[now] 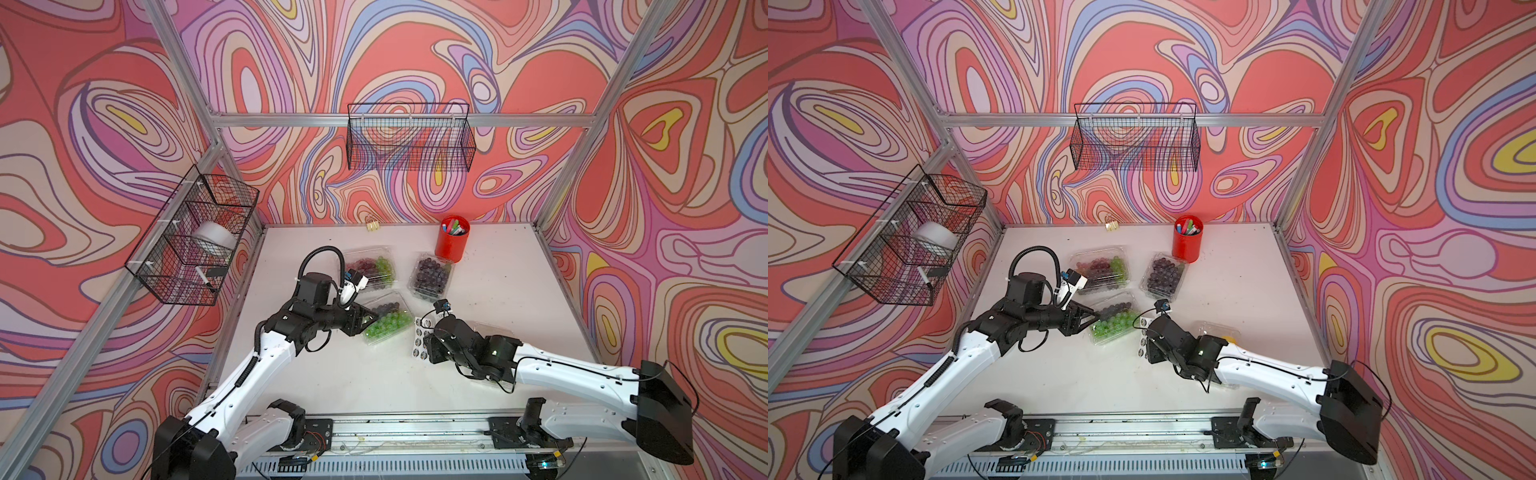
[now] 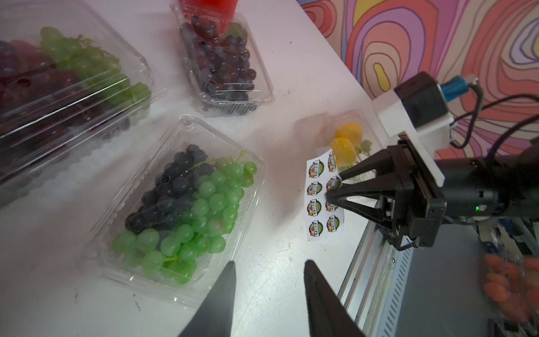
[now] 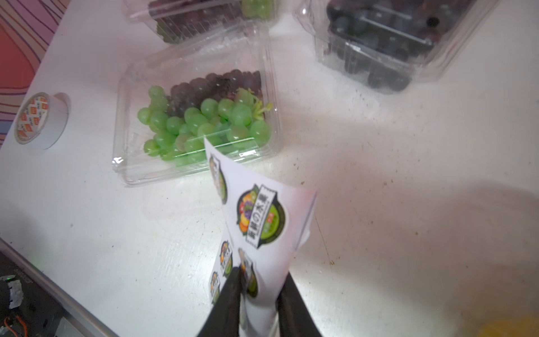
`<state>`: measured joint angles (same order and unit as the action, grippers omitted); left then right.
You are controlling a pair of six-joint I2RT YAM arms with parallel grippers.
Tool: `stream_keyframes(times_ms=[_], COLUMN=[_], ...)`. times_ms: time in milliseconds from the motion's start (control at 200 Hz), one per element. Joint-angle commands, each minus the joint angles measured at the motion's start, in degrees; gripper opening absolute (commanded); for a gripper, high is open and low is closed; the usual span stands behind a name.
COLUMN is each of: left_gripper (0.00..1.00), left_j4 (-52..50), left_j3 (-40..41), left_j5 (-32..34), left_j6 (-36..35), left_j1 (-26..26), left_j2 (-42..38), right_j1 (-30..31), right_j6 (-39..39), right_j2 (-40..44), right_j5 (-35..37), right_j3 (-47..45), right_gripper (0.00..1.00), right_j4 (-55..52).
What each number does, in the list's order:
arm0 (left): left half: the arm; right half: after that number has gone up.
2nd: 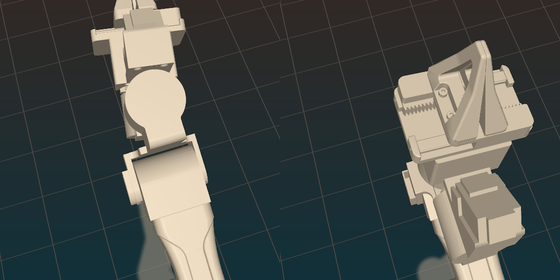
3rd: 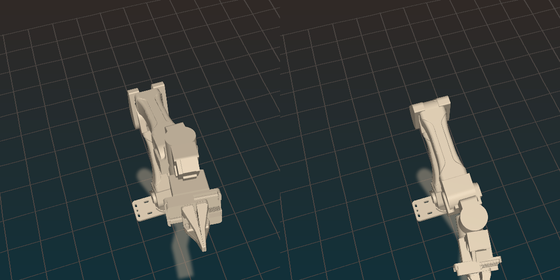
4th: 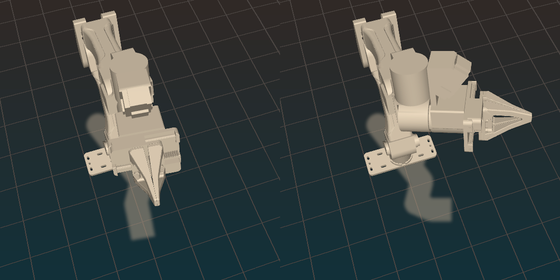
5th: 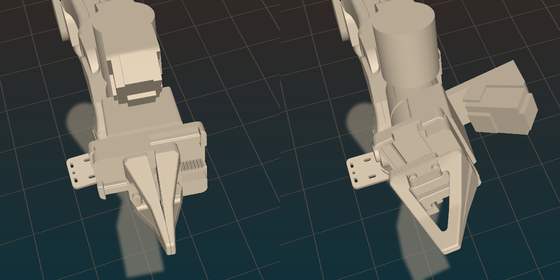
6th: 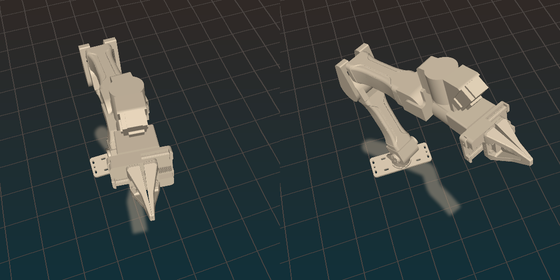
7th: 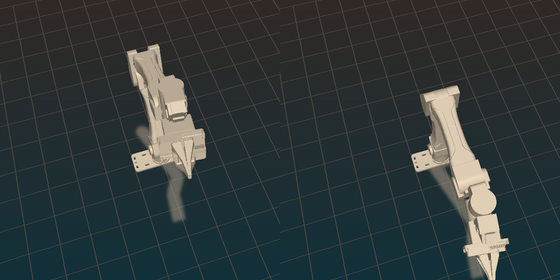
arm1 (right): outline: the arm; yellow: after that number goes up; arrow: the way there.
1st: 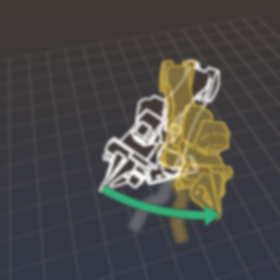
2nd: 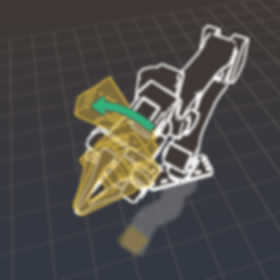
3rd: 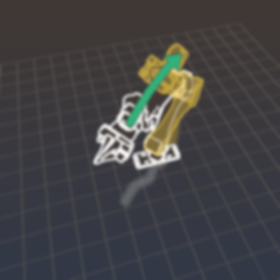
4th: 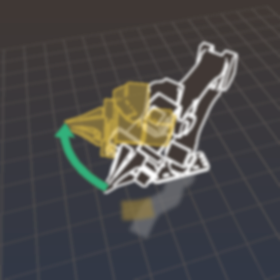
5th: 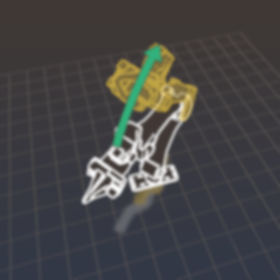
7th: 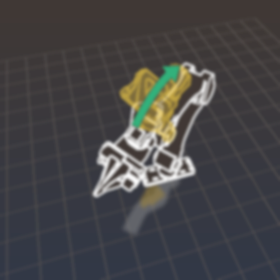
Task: Label fruit boxes
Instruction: Pick up the label sticker from the center of the board.
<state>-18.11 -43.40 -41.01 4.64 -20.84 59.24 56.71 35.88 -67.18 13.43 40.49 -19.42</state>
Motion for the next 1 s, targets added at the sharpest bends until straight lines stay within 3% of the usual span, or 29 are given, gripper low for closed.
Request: stream_keyframes(times_ms=[0, 90, 250, 446, 721, 996], left_gripper=[0.37, 0.35, 0.33, 0.34, 0.35, 0.28], left_j4=[13.36, 15.69, 11.25, 8.52, 10.14, 11.37], left_j3=[3.71, 4.86, 2.71, 0.45, -0.94, -2.16], left_j5=[-10.03, -14.59, -20.95, -21.47, -22.31, -22.43], left_j6=[-5.84, -7.71, -14.06, -19.60, -20.30, -20.52], left_j1=[0.01, -0.14, -1.55, -2.48, -4.15, -5.53], left_j2=[-3.38, -3.46, -0.21, 2.96, 6.87, 8.91], right_j1=[0.22, 0.19, 0.17, 0.24, 0.23, 0.16], right_j6=[-6.44, -9.58, -15.12, -20.98, -24.87, -26.29], right_j2=[1.26, 1.26, 1.52, 2.26, 2.71, 2.06], right_j5=[-1.07, -2.16, -4.03, -6.48, -8.11, -10.06], right_j3=[0.58, 1.50, 2.09, 2.38, 2.49, 3.19], right_gripper=[0.24, 0.24, 0.23, 0.23, 0.22, 0.23], right_j4=[2.29, 3.26, 6.98, 10.72, 14.68, 15.95])
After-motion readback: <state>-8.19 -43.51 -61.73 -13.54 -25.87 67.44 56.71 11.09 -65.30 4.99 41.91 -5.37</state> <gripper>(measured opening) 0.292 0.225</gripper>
